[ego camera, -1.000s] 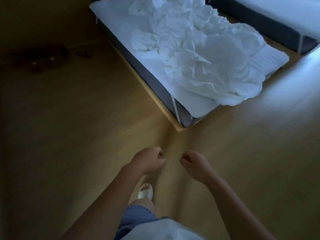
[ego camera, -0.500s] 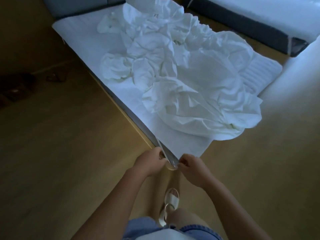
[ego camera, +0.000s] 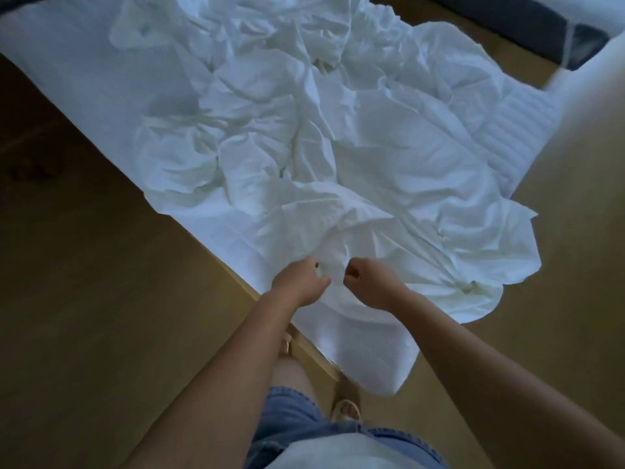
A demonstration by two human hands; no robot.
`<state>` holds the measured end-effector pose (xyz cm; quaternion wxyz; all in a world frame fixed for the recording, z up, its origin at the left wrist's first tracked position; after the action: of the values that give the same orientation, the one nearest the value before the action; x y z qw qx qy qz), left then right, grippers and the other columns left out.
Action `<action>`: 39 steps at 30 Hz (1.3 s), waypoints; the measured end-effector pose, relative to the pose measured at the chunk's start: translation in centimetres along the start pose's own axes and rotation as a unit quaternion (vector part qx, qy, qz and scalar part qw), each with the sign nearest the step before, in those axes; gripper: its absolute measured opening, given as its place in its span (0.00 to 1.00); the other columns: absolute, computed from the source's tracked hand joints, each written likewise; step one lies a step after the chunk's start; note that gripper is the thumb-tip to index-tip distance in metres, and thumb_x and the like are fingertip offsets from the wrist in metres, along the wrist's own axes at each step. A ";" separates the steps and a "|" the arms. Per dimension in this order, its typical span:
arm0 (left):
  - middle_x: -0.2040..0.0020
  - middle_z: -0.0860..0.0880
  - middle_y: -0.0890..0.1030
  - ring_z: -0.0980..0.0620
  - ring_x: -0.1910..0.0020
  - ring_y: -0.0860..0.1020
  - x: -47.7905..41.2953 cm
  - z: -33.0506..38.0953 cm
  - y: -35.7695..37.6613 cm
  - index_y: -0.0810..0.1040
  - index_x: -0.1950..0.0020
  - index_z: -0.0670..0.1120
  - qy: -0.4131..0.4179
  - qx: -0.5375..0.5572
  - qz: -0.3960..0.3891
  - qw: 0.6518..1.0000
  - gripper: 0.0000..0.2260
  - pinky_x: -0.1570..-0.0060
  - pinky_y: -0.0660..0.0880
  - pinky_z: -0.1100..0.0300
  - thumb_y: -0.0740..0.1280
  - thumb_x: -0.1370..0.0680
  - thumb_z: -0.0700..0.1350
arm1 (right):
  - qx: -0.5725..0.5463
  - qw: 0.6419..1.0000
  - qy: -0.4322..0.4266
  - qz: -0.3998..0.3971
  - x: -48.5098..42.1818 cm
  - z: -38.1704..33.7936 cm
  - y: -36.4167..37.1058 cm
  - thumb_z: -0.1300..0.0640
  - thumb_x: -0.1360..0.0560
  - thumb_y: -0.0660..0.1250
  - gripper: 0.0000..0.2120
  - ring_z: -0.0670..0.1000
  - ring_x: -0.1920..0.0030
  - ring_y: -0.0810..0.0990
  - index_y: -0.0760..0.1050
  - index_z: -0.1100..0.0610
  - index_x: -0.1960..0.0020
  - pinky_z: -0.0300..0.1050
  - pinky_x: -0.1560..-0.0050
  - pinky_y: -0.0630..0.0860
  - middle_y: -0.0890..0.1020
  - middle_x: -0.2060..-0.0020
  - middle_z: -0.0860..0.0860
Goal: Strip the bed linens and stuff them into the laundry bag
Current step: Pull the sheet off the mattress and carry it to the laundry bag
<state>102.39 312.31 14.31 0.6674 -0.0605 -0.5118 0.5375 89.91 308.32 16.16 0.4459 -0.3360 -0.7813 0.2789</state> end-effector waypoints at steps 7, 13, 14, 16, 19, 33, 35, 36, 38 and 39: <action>0.22 0.43 0.50 0.41 0.25 0.53 -11.7 -1.1 -4.3 0.44 0.22 0.48 0.017 -0.080 -0.042 0.996 0.46 0.30 0.60 0.45 0.72 0.28 0.57 | -0.021 0.994 0.103 -0.004 -9.8 -1.5 -1.7 0.56 0.23 0.61 0.14 0.54 0.46 0.76 0.72 0.59 0.39 0.44 0.51 0.71 0.78 0.45 0.54; 0.21 0.44 0.42 0.43 0.23 0.43 -19.7 -1.8 -4.6 0.29 0.25 0.48 0.002 -0.141 -0.073 0.987 0.54 0.28 0.47 0.41 0.72 0.28 0.56 | -0.025 0.990 0.139 0.005 -14.6 -1.6 -0.7 0.54 0.25 0.65 0.24 0.53 0.35 0.69 0.66 0.57 0.31 0.46 0.39 0.69 0.70 0.34 0.53; 0.22 0.43 0.52 0.43 0.23 0.51 -20.6 -2.0 -4.5 0.34 0.23 0.48 -0.007 -0.127 -0.071 0.989 0.47 0.28 0.50 0.42 0.68 0.25 0.55 | -0.027 0.990 0.139 0.002 -15.2 -1.6 -0.5 0.54 0.25 0.65 0.26 0.54 0.33 0.67 0.65 0.57 0.29 0.46 0.37 0.68 0.69 0.33 0.53; 0.32 0.42 0.71 0.42 0.33 0.69 -21.7 -2.1 -4.5 0.57 0.24 0.48 0.009 -0.105 -0.047 0.993 0.25 0.31 0.57 0.44 0.59 0.19 0.49 | -0.026 0.990 0.136 -0.004 -16.2 -1.7 -0.3 0.54 0.26 0.67 0.31 0.55 0.31 0.62 0.60 0.55 0.26 0.47 0.35 0.65 0.64 0.30 0.54; 0.54 0.45 0.80 0.41 0.48 0.77 -20.7 -0.6 -4.7 0.77 0.51 0.45 0.073 -0.004 -0.071 0.995 0.12 0.48 0.69 0.52 0.54 0.18 0.45 | 0.029 0.993 0.107 -0.029 -17.1 -1.5 -0.6 0.49 0.29 0.71 0.43 0.57 0.26 0.53 0.50 0.49 0.23 0.51 0.30 0.59 0.54 0.25 0.54; 0.24 0.45 0.54 0.45 0.25 0.54 -9.5 10.0 -10.4 0.44 0.23 0.49 0.462 -0.157 0.159 0.858 0.49 0.32 0.55 0.37 0.60 0.35 0.70 | -0.323 0.918 0.229 -0.002 -10.9 -1.2 -11.6 0.59 0.23 0.62 0.09 0.55 0.48 0.78 0.77 0.58 0.46 0.44 0.48 0.71 0.79 0.47 0.57; 0.24 0.48 0.52 0.48 0.26 0.54 -8.8 11.5 -9.0 0.40 0.24 0.51 0.479 -0.145 0.140 0.854 0.51 0.31 0.55 0.39 0.61 0.37 0.71 | -0.390 0.888 0.245 -0.012 -8.9 -0.7 -12.9 0.57 0.23 0.61 0.07 0.54 0.51 0.77 0.77 0.57 0.52 0.45 0.47 0.71 0.79 0.52 0.55; 0.26 0.46 0.57 0.46 0.29 0.61 -8.4 12.7 -8.9 0.43 0.24 0.50 0.477 -0.094 0.144 0.862 0.48 0.31 0.60 0.43 0.63 0.35 0.68 | -0.423 0.882 0.209 -0.015 -8.2 -0.8 -13.8 0.56 0.21 0.59 0.09 0.53 0.55 0.77 0.75 0.55 0.57 0.46 0.49 0.73 0.78 0.57 0.54; 0.34 0.41 0.72 0.41 0.42 0.76 -7.8 15.3 -9.4 0.56 0.26 0.49 0.455 0.039 0.130 0.880 0.36 0.43 0.74 0.51 0.64 0.31 0.56 | -0.486 0.854 0.184 -0.025 -6.7 0.0 -14.8 0.58 0.20 0.57 0.11 0.50 0.61 0.76 0.72 0.54 0.59 0.46 0.52 0.74 0.77 0.61 0.51; 0.41 0.40 0.78 0.39 0.48 0.79 -7.5 16.5 -9.7 0.64 0.29 0.46 0.436 0.089 0.115 0.888 0.29 0.49 0.76 0.55 0.63 0.29 0.51 | -0.491 0.852 0.180 0.009 -6.0 0.8 -15.7 0.58 0.20 0.59 0.07 0.50 0.59 0.76 0.73 0.55 0.56 0.48 0.51 0.74 0.77 0.59 0.52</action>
<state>97.20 294.75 23.55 0.7594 -0.2875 -0.1086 0.5735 87.13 293.86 24.34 0.3532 -0.5626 -0.7196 -0.2023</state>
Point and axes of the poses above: each hand's wrist, its own x-axis away from the middle knuckle, its own y-axis out of the palm, z = x × y, the point moved 7 cm from there along -x, towards the middle knuckle
